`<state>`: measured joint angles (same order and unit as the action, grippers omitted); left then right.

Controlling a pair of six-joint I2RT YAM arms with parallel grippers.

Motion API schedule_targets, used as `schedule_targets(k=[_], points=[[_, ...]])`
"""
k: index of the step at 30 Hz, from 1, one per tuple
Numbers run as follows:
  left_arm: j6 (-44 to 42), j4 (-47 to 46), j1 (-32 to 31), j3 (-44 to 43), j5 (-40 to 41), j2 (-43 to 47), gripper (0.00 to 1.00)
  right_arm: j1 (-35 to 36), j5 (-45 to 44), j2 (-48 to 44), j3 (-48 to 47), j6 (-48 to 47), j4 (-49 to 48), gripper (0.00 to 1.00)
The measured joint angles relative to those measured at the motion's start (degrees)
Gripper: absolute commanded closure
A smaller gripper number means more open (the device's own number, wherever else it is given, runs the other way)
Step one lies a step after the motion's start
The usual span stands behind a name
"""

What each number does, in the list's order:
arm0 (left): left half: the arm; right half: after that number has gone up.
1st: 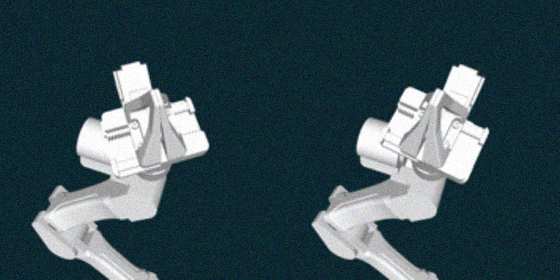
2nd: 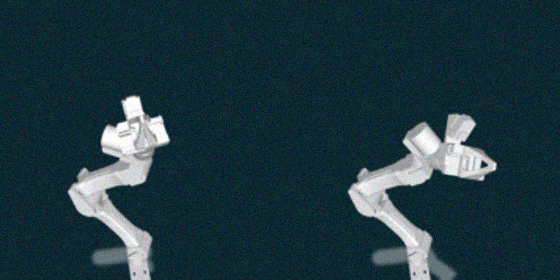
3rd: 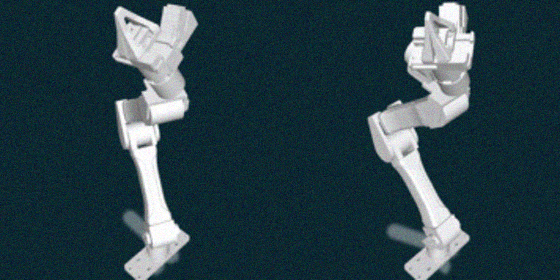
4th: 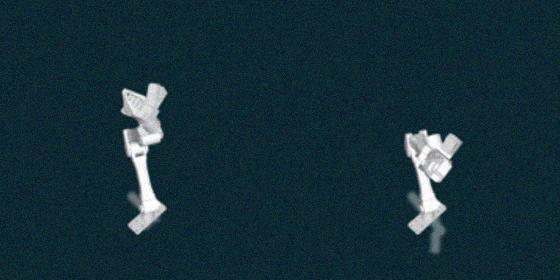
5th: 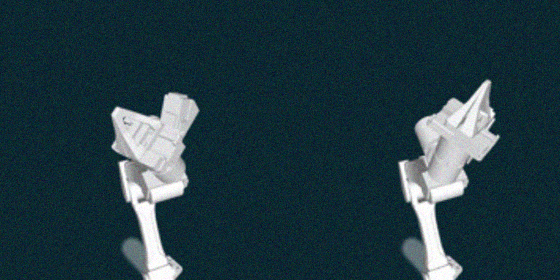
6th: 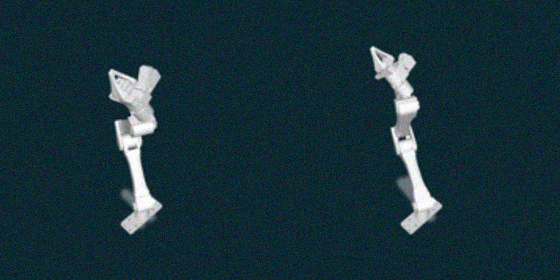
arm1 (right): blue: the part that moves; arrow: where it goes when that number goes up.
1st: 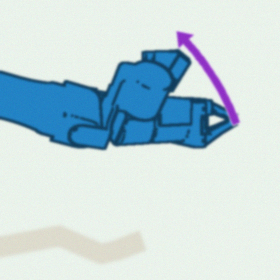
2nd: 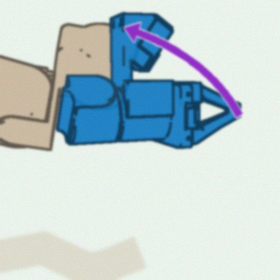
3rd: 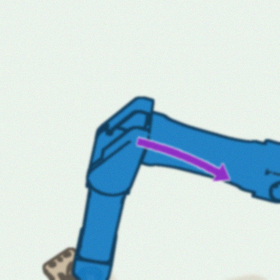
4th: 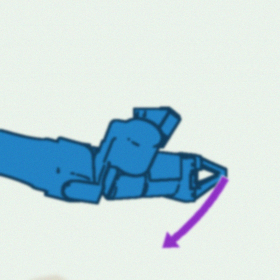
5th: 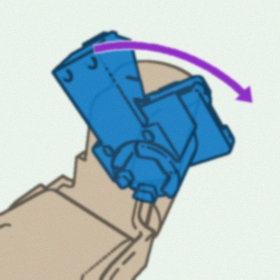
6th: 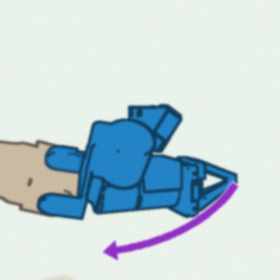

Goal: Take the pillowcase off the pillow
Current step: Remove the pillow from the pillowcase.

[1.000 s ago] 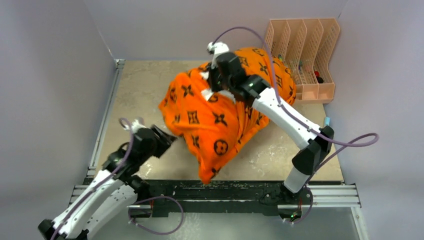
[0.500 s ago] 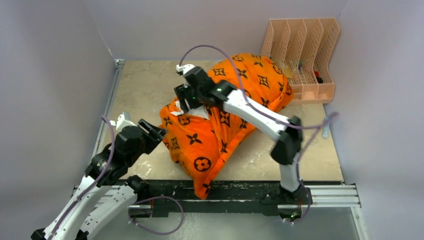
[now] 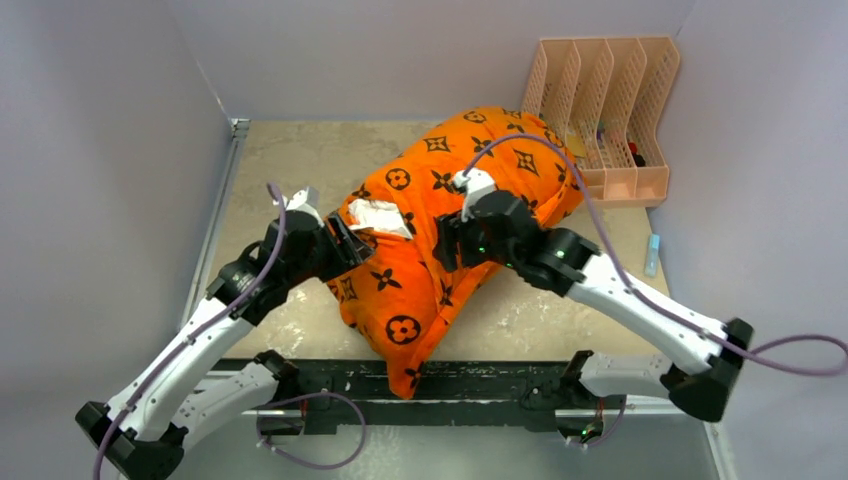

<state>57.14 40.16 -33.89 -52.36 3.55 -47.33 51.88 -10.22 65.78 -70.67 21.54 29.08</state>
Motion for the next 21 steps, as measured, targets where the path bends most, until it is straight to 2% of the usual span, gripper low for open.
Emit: schedule_targets(k=[4, 6, 9, 13, 18, 19, 21], points=[[-3.74, 0.37, -0.04, -4.39, -0.92, -3.65, 0.46, 0.87, 1.75, 6.16, 2.45, 0.61, -0.50, 0.34], [-5.16, 1.11, -0.04, -5.86, -0.20, -4.09, 0.46, 1.97, 1.70, 7.54, 2.43, 0.52, -1.70, 0.39], [-6.78, 2.38, -0.04, -7.45, 0.83, -3.76, 0.46, 4.02, -1.68, 9.31, 1.31, 0.57, -1.95, 0.41], [-8.41, 3.37, -0.04, -8.44, 1.33, -3.78, 0.46, 6.49, -6.95, 11.54, -1.38, 0.42, -1.16, 0.38], [-11.65, 5.70, -0.04, -10.16, 1.75, -6.25, 0.46, 8.98, -9.77, 11.37, -2.14, -0.15, -2.10, 0.38], [-12.26, 5.92, -0.04, -10.91, 1.90, -7.26, 0.46, 9.18, -10.36, 12.00, -2.82, -0.07, -1.53, 0.41], [-13.33, 6.21, -0.04, -12.39, 2.19, -9.07, 0.46, 9.31, -12.07, 14.23, -4.87, 0.63, 0.33, 0.52]])
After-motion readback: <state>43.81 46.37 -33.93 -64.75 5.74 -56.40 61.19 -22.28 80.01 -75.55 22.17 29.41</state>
